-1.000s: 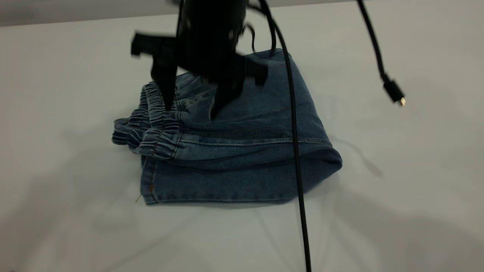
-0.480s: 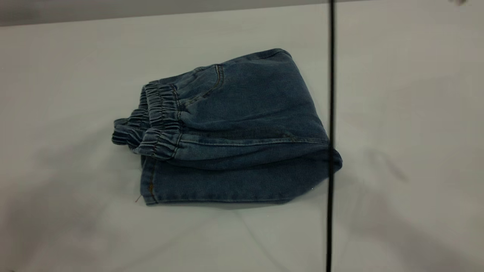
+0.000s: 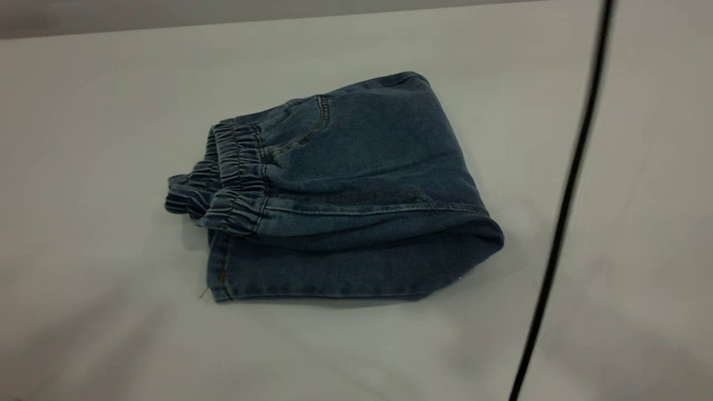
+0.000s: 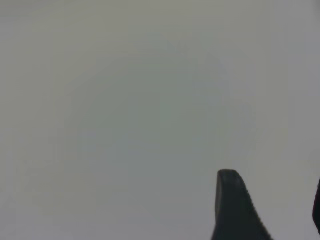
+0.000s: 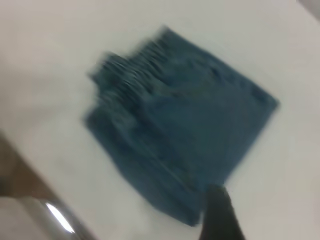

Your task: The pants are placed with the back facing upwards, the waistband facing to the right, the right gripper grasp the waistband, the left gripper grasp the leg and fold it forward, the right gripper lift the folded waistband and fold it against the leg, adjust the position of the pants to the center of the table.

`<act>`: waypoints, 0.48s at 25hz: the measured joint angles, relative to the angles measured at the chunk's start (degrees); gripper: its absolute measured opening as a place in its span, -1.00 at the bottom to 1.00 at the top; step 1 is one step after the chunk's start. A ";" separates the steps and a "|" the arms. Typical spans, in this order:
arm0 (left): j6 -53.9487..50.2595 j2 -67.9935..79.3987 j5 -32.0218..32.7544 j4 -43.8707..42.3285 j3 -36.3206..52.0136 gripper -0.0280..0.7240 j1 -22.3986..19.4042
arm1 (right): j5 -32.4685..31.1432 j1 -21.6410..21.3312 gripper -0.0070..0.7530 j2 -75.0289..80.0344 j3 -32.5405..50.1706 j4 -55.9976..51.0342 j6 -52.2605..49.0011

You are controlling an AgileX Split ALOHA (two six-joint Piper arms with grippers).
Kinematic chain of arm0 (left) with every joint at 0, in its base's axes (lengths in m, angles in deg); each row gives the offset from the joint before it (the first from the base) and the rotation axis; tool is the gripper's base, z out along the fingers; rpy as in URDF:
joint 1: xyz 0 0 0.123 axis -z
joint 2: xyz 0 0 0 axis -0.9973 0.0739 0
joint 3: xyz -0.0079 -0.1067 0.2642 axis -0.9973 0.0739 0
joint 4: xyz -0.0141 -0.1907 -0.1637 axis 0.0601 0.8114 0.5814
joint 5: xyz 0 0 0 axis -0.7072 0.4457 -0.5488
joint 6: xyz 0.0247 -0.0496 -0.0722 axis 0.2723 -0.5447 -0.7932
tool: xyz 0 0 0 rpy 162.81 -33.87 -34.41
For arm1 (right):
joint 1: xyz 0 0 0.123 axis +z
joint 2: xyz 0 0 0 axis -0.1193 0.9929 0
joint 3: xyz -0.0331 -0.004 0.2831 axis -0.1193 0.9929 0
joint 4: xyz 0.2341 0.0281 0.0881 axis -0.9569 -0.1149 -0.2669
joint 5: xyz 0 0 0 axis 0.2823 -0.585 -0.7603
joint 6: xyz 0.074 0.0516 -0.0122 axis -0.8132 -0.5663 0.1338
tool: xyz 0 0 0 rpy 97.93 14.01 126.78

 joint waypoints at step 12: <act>-26.13 -20.88 22.37 -17.25 10.72 0.03 -0.12 | 5.02 0.00 -0.01 -38.31 23.51 -8.51 2.07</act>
